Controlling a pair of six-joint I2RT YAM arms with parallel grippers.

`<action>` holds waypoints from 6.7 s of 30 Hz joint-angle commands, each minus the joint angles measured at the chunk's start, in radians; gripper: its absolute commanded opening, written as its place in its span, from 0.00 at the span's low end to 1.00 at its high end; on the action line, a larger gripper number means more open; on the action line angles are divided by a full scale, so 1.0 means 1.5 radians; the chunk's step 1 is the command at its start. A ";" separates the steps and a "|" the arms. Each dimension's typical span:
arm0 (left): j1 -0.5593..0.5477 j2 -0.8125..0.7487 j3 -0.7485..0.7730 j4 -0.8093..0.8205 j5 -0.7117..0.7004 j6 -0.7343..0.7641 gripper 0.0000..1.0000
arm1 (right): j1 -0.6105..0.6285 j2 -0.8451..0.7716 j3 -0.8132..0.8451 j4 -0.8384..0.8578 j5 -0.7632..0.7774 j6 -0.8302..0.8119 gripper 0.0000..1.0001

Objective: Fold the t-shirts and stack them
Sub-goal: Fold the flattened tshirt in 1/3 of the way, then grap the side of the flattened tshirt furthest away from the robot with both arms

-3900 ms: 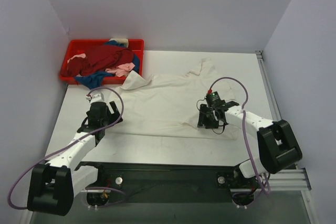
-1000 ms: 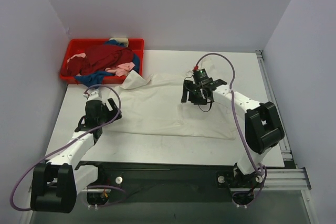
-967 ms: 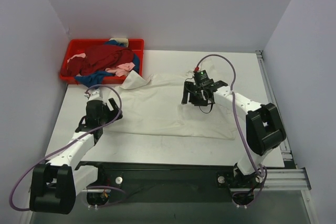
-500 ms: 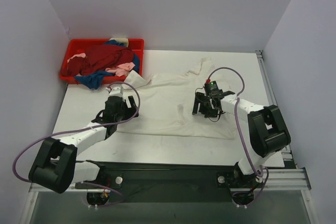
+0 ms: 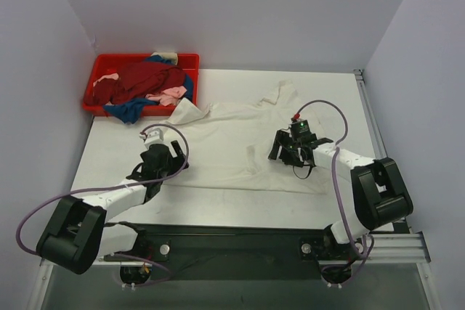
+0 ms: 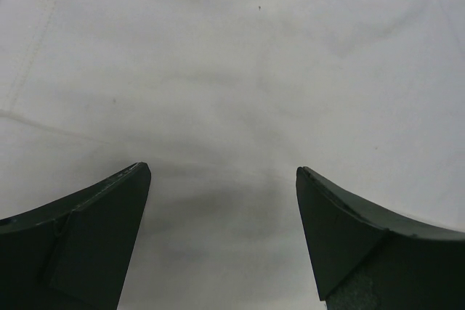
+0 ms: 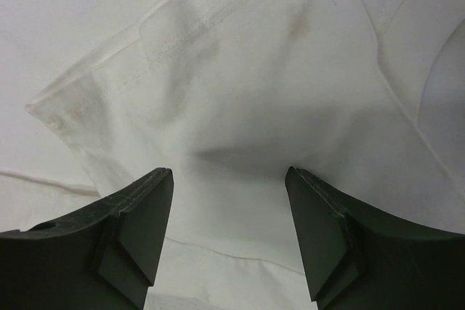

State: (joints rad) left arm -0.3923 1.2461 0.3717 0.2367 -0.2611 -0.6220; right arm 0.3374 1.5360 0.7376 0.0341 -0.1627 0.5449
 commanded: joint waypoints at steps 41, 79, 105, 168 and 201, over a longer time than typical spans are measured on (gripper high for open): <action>-0.220 0.073 -0.032 0.267 -0.103 -0.049 0.93 | 0.118 -0.064 -0.032 -0.003 0.045 0.060 0.66; -0.583 -0.054 -0.066 -0.383 -0.497 -0.593 0.94 | 0.211 -0.251 -0.310 -0.006 0.136 0.195 0.66; -0.566 -0.296 0.108 -0.525 -0.502 -0.265 0.97 | 0.169 -0.335 -0.138 -0.191 0.183 0.098 0.71; 0.068 0.178 0.353 -0.178 0.046 0.149 0.97 | -0.127 0.521 0.734 -0.214 -0.077 -0.047 0.03; -0.006 0.441 0.532 -0.252 -0.017 0.174 0.46 | -0.155 0.498 0.685 -0.175 -0.171 -0.034 0.00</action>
State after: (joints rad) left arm -0.3859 1.8851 1.1320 -0.1417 -0.2722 -0.3592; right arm 0.1104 2.3131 1.7741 -0.2131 -0.3920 0.4908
